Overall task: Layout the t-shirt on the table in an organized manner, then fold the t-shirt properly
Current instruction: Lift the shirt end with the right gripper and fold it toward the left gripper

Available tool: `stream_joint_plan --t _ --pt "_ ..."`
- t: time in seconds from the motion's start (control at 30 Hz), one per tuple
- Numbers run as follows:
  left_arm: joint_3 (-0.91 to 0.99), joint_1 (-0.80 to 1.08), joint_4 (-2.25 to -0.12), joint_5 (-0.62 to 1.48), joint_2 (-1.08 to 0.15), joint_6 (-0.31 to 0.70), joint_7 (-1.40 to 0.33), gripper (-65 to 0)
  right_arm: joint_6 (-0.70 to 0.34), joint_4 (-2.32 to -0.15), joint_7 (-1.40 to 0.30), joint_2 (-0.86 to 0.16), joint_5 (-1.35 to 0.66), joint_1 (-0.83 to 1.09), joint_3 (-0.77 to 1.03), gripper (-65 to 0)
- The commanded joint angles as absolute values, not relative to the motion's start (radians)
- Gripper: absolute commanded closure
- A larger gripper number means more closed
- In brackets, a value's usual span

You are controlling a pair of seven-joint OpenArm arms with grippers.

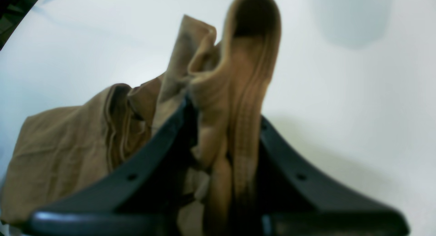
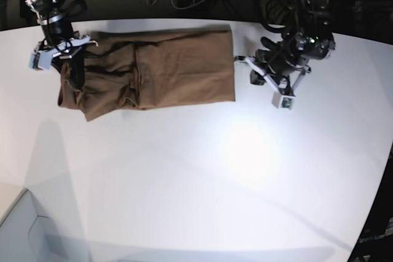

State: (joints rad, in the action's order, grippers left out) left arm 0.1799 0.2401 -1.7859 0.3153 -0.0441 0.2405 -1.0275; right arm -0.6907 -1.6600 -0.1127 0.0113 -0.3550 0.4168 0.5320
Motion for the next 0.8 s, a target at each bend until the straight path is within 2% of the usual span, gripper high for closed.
stream_joint_plan --t 0.0,0.37,0.77 --pt "0.185 0.231 -1.770 0.329 -0.042 0.245 -1.053 0.0 -0.698 -1.681 -0.082 0.007 -0.377 0.420 0.536 0.0" --pt "0.180 0.189 -1.598 0.325 -0.021 0.245 -1.072 -0.1 -0.698 -1.778 -0.077 0.008 -0.377 0.479 0.440 0.0" --pt "0.179 0.189 -1.598 0.325 0.016 0.245 -1.073 -0.1 -0.698 -1.917 -0.077 0.007 -0.375 0.562 0.137 0.0"
